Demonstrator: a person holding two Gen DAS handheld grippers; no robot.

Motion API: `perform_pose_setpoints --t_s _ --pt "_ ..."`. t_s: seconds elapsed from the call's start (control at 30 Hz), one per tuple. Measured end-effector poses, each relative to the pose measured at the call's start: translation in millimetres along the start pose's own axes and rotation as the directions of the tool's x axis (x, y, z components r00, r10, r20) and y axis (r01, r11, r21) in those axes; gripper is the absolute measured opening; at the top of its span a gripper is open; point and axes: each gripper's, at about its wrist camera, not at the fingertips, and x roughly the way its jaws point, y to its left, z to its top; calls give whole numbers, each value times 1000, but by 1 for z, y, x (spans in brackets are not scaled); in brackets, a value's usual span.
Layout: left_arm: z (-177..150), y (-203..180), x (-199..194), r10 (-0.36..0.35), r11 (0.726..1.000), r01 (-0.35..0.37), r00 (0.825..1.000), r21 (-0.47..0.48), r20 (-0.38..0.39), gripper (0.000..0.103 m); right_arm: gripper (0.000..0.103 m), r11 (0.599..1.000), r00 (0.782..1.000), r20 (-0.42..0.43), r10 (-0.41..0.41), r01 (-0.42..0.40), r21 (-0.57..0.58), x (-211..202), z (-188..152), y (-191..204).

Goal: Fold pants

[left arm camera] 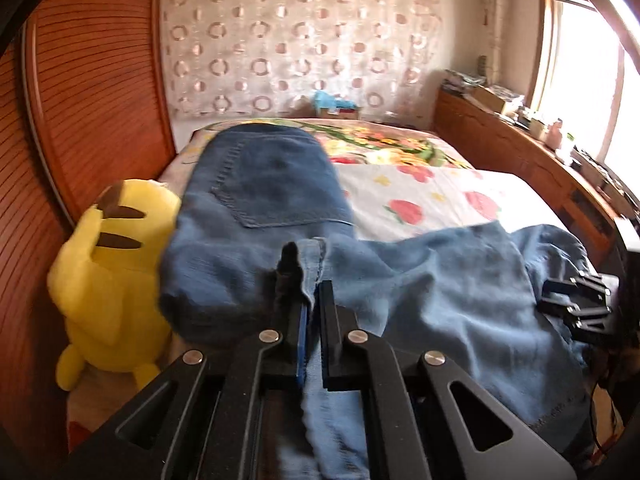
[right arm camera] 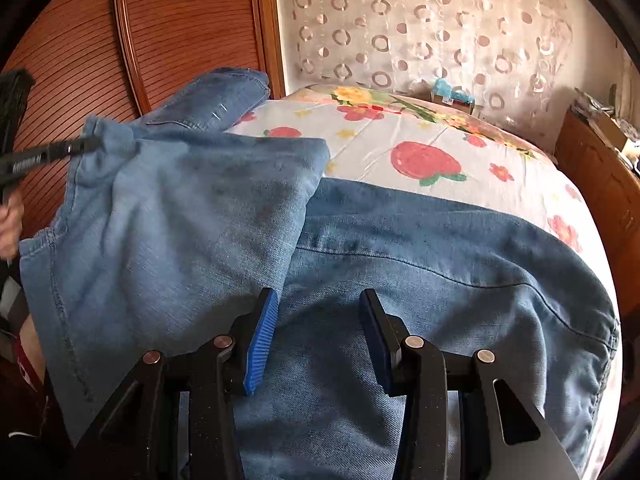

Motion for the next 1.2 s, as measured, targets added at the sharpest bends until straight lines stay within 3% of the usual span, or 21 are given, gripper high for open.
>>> perform_pose_setpoints --t_s 0.17,0.27,0.5,0.63,0.83,0.93,1.1,1.17,1.2 --pt "6 15 1 8 1000 -8 1000 -13 -7 6 45 1000 1000 -5 18 -18 19 1 -4 -7" --pt "3 14 2 15 1000 -15 1000 -13 -21 13 46 1000 1000 -5 17 -17 16 1 -6 -9" --pt "-19 8 -8 -3 1000 3 999 0 -35 49 49 1000 1000 -8 -9 9 -15 -1 -6 -1" --pt "-40 0 -14 -35 999 36 997 18 -67 49 49 1000 1000 -8 -10 10 -19 -1 -7 -3" --pt "-69 -16 -41 10 999 -9 1000 32 -29 49 50 1000 1000 -7 -10 10 -18 -2 -8 -2" --pt "-83 -25 -54 -30 999 31 999 40 -25 49 50 1000 1000 -7 -11 11 -18 -1 -8 -2" --pt "-96 -31 -55 25 998 -21 998 62 -60 49 50 1000 1000 -6 -12 12 -17 -1 -8 -2" --pt "-101 -30 -52 27 998 -24 997 51 -72 45 50 1000 1000 -6 -11 11 -17 -1 -9 -3" --pt "-103 -29 -51 18 999 -14 997 45 -78 38 50 1000 1000 -6 -11 11 -16 -1 -9 -2"
